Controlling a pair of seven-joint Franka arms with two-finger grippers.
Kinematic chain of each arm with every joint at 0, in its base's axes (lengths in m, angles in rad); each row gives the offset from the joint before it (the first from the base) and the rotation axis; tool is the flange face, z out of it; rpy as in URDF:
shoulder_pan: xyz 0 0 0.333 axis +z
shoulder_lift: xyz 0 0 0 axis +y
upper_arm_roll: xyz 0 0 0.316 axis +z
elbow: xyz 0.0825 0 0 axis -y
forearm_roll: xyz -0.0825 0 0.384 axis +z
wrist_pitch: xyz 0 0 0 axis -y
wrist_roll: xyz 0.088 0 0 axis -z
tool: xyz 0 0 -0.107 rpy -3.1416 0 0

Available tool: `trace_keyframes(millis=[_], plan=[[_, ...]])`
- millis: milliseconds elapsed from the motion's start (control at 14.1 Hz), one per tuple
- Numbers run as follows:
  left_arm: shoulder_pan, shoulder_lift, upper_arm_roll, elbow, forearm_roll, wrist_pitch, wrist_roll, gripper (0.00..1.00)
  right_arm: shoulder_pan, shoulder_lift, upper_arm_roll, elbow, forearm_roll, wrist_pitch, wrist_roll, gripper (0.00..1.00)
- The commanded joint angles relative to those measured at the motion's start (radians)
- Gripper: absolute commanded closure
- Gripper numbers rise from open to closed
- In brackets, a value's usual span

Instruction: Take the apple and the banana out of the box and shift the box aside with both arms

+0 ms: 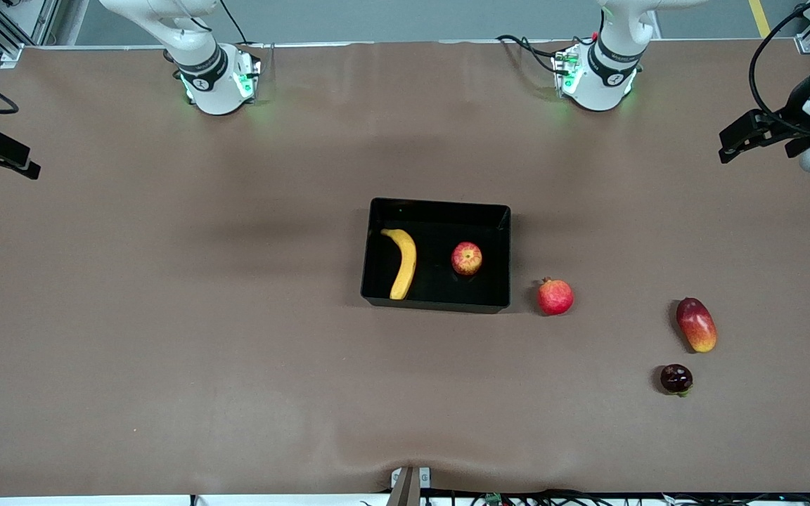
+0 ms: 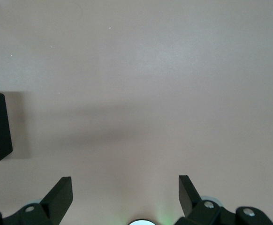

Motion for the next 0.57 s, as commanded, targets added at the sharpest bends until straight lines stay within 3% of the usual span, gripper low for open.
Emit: trace_keyframes(millis=[0, 497], plan=[[0.005, 0.018, -0.002, 0.027, -0.017, -0.021, 0.019, 0.0, 0.013, -0.004, 0.001, -0.002, 0.013, -0.004, 0.0, 0.0], [0.002, 0.024, -0.002, 0.028, -0.016, -0.021, 0.019, 0.0, 0.048, -0.003, 0.001, -0.003, 0.011, -0.018, 0.009, 0.0]])
